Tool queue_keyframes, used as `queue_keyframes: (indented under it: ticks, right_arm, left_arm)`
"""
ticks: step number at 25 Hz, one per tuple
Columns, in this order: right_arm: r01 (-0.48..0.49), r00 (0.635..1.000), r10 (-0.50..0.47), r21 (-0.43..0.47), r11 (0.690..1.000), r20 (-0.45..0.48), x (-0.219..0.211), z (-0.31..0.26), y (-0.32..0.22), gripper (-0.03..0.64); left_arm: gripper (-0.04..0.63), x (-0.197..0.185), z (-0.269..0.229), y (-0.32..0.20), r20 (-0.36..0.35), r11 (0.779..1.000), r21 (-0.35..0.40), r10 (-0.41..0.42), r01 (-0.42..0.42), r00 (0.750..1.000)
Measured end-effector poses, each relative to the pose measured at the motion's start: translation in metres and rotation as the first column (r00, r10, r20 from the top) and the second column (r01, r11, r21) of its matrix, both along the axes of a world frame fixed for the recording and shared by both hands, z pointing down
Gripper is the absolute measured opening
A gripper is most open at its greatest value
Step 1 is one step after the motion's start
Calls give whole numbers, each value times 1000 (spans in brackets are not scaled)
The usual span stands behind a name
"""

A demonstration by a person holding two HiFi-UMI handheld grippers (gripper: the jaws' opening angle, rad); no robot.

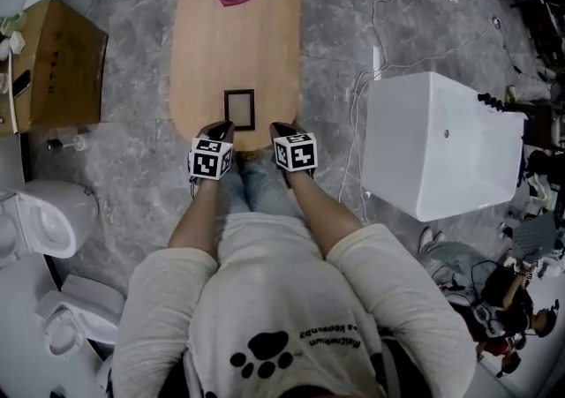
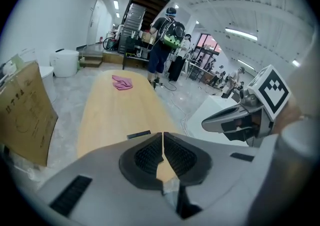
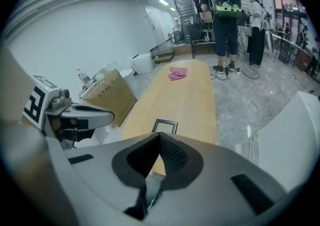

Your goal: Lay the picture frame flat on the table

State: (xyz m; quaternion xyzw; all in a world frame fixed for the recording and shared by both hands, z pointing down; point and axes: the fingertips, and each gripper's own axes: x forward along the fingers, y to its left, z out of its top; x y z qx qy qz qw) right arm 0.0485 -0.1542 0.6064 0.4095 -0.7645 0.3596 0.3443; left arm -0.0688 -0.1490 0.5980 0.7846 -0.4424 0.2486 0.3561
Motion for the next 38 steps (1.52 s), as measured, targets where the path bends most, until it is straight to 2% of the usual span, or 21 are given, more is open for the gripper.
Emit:
queue_keyframes:
  ticks: [6,11,15,18,22,27,30,34,38]
  right_arm:
    - [-24,1000,24,67,997,3,6,-35,1,12]
    - [-62,994,46,150,987,104,-5,-77,-6,12]
    - [-70,986,31,238,969,165,-13,-117,-17,12]
    - [-80,980,14,328,941,198,-12,-149,-23,12]
    - [-59,980,-37,462,885,196,-20,-195,-41,12]
    - [-31,977,-104,605,796,187,-31,-260,-57,12]
    - [-28,977,-118,650,759,180,-29,-292,-54,12]
    - [-46,972,-129,703,710,194,-27,-329,-56,12]
    - [-76,968,-126,731,678,217,-24,-356,-54,12]
  left_arm:
    - [20,-7,-46,-8,6,995,97,3,-3,1000]
    - [20,-6,-80,-9,-15,986,165,-30,32,999]
    - [20,-7,-107,-11,1,974,223,-39,37,999]
    - [20,-8,-128,-12,-1,963,264,-64,62,998]
    - [20,-17,-167,-24,-24,929,352,-117,118,993]
    - [20,-22,-214,-44,-42,885,437,-161,163,986]
    - [20,-17,-242,-46,-34,858,490,-157,154,987]
    - [20,-10,-285,-50,-45,812,563,-153,152,987]
    - [20,-4,-326,-47,-61,775,615,-139,147,988]
